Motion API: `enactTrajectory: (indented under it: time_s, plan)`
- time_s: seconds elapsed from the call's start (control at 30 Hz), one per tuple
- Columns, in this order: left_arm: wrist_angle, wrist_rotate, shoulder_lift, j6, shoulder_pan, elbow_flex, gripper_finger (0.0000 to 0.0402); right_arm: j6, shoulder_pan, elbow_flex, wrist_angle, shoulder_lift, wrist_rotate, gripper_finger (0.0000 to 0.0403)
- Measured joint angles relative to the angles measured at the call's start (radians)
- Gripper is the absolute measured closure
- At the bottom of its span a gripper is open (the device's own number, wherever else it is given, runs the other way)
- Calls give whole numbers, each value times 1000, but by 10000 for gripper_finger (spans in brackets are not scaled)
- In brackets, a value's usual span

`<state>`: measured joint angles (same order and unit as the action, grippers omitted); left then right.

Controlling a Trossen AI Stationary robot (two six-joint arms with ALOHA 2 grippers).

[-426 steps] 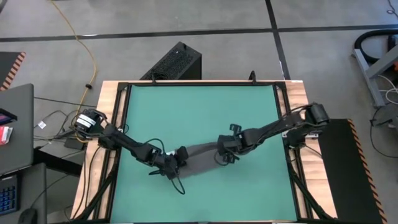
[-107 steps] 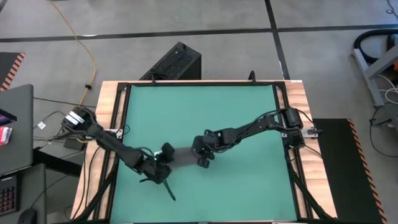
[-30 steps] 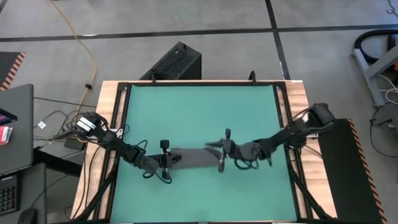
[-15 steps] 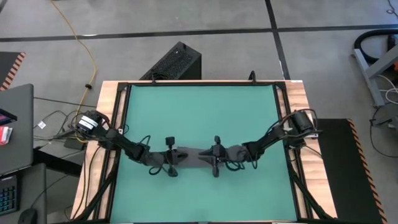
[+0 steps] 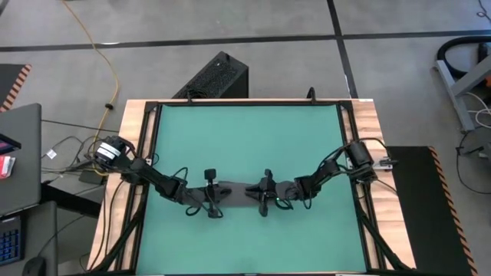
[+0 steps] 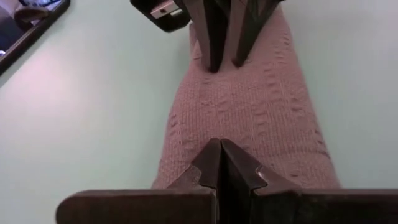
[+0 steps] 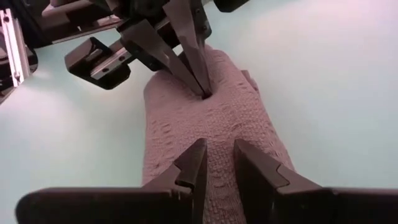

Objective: Roll towel
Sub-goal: Roll the gray towel, then return to Home Position

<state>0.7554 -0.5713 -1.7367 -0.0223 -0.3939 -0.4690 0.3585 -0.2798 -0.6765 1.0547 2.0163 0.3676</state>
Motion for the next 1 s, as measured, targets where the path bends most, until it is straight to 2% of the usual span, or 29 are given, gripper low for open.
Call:
enactTrajectory:
  time_s: [0.37, 0.53, 0.63, 0.8, 0.9, 1.0]
  plan:
    - [-2, 1, 0, 15, 2, 0, 402, 17, 0, -1, -47, -2, 0, 296]
    - [104, 57, 26, -64, -16, 1, 401, -14, -3, 3, 12, -37, -2, 296]
    - [145, 78, 89, -113, -33, -1, 402, -44, -7, 2, -9, -111, -6, 296]
    - [91, 70, 229, -114, -53, 0, 402, -92, -6, 2, -116, -252, -35, 296]
    - [87, 47, 328, -98, -73, 0, 402, -134, -11, 2, -165, -379, -37, 296]
    - [88, 39, 450, -129, -90, 0, 402, -224, -22, 2, -286, -541, -49, 296]
